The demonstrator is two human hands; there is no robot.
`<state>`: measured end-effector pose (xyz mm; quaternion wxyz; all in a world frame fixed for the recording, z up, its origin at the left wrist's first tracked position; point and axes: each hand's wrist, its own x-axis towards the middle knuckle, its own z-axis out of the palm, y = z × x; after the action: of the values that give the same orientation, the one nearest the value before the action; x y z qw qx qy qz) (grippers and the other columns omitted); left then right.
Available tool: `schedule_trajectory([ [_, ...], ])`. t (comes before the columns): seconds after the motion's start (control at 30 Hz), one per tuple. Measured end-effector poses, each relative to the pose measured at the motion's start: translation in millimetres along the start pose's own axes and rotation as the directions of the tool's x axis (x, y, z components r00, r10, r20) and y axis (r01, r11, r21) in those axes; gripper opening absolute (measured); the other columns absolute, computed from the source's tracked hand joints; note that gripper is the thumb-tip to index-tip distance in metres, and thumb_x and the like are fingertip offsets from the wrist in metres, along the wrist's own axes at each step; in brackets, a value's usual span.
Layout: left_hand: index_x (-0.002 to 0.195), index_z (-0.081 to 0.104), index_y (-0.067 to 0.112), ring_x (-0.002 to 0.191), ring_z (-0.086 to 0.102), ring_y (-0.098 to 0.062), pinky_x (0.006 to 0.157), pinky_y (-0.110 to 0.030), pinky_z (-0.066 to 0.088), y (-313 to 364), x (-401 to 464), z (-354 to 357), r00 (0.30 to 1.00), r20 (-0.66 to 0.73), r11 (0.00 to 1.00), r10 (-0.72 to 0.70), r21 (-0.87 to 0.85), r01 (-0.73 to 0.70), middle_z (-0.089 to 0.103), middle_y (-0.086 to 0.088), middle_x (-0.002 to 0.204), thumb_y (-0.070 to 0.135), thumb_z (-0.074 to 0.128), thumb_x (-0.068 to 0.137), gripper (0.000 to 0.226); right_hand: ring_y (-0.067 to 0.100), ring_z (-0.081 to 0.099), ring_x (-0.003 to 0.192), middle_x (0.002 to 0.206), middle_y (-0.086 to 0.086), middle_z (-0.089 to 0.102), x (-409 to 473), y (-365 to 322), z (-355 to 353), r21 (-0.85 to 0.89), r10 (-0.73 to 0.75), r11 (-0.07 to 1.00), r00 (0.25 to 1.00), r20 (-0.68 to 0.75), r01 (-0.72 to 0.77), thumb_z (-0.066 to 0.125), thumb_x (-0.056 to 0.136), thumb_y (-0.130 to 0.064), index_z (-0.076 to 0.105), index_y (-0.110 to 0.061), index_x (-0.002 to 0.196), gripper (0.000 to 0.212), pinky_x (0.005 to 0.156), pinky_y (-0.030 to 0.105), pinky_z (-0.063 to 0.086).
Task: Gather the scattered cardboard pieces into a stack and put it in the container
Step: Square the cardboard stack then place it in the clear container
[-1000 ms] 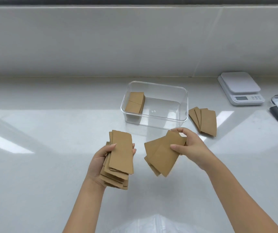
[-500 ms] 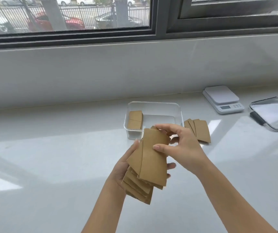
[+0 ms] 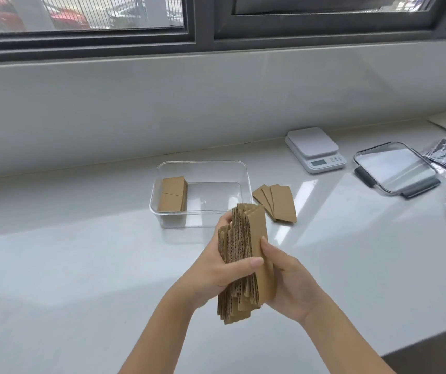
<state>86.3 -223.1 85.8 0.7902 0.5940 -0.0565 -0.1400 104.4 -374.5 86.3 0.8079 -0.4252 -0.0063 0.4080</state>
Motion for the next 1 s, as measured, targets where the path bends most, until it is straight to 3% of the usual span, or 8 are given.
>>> schedule_trajectory([
  [0.17, 0.133, 0.027, 0.042, 0.107, 0.06, -0.019, 0.093, -0.038, 0.05, -9, 53, 23, 1.0, -0.014, 0.982, -0.004, 0.188, 0.006, 0.058, -0.009, 0.119, 0.032, 0.073, 0.071, 0.077, 0.03, 0.062, 0.11, 0.124, 0.017, 0.063, 2, -34, -48, -0.072, -0.03, 0.997, 0.991, -0.134, 0.021, 0.052, 0.083, -0.043, 0.051, -0.01, 0.129, 0.057, 0.083, 0.04, 0.056],
  [0.3, 0.132, 0.027, 0.051, 0.12, 0.053, -0.018, 0.1, -0.043, 0.045, -34, 105, 35, 0.978, -0.142, 0.95, -0.152, 0.253, 0.184, 0.046, -0.008, 0.136, 0.061, 0.076, 0.058, 0.089, 0.021, 0.07, 0.087, 0.103, 0.007, 0.072, 8, -60, -89, -0.143, -0.056, 0.99, 0.952, -0.301, 0.013, 0.055, 0.08, -0.046, 0.043, -0.013, 0.128, 0.06, 0.064, 0.032, 0.057],
  [0.37, 0.134, 0.026, 0.039, 0.113, 0.057, -0.013, 0.095, -0.034, 0.048, -45, 128, 42, 0.951, -0.18, 0.937, -0.252, 0.201, 0.286, 0.052, -0.005, 0.128, 0.057, 0.072, 0.065, 0.086, 0.02, 0.07, 0.085, 0.105, 0.007, 0.07, 17, -69, -108, -0.194, -0.06, 0.981, 0.914, -0.401, -0.021, 0.052, 0.086, -0.043, 0.042, -0.014, 0.128, 0.052, 0.064, 0.031, 0.056],
  [0.5, 0.126, 0.036, 0.016, 0.08, 0.065, -0.011, 0.071, -0.024, 0.051, -62, 162, 58, 0.835, -0.383, 0.886, -0.395, 0.082, 0.457, 0.059, -0.003, 0.098, 0.04, 0.058, 0.086, 0.051, 0.024, 0.07, 0.087, 0.104, 0.008, 0.069, 43, -80, -141, -0.289, -0.093, 0.953, 0.821, -0.564, -0.09, 0.052, 0.091, -0.041, 0.042, -0.016, 0.123, 0.042, 0.066, 0.033, 0.056],
  [0.63, 0.12, 0.043, 0.019, 0.09, 0.063, -0.011, 0.064, -0.02, 0.048, -66, 197, 65, 0.75, -0.504, 0.869, -0.427, 0.0, 0.495, 0.061, 0.0, 0.105, 0.038, 0.052, 0.09, 0.037, 0.016, 0.067, 0.08, 0.095, 0.003, 0.066, 72, -97, -160, -0.386, -0.154, 0.917, 0.806, -0.572, -0.098, 0.053, 0.09, -0.039, 0.041, -0.02, 0.117, 0.035, 0.059, 0.027, 0.052],
  [0.7, 0.116, 0.045, 0.02, 0.096, 0.063, -0.014, 0.07, -0.023, 0.052, -66, 219, 62, 0.734, -0.547, 0.883, -0.403, -0.023, 0.468, 0.06, -0.001, 0.11, 0.039, 0.052, 0.089, 0.034, 0.015, 0.066, 0.082, 0.096, 0.003, 0.065, 92, -107, -167, -0.451, -0.198, 0.888, 0.813, -0.547, -0.087, 0.055, 0.089, -0.038, 0.041, -0.023, 0.116, 0.034, 0.06, 0.027, 0.051],
  [0.87, 0.13, 0.04, 0.028, 0.109, 0.057, -0.019, 0.088, -0.039, 0.052, -76, 259, 43, 0.68, -0.635, 0.884, -0.368, -0.012, 0.467, 0.049, -0.006, 0.13, 0.059, 0.042, 0.071, 0.067, 0.014, 0.063, 0.091, 0.106, 0.002, 0.063, 139, -119, -187, -0.643, -0.34, 0.763, 0.804, -0.488, -0.067, 0.061, 0.085, -0.038, 0.051, -0.026, 0.107, 0.026, 0.065, 0.019, 0.046],
  [1.0, 0.131, 0.038, 0.022, 0.111, 0.054, -0.023, 0.094, -0.042, 0.048, -87, 271, 34, 0.613, -0.661, 0.824, -0.433, -0.015, 0.566, 0.046, -0.008, 0.132, 0.053, 0.039, 0.081, 0.059, 0.02, 0.056, 0.102, 0.109, 0.003, 0.06, 158, -105, -200, -0.769, -0.395, 0.619, 0.782, -0.482, -0.161, 0.058, 0.085, -0.042, 0.055, -0.019, 0.112, 0.036, 0.079, 0.025, 0.045],
])
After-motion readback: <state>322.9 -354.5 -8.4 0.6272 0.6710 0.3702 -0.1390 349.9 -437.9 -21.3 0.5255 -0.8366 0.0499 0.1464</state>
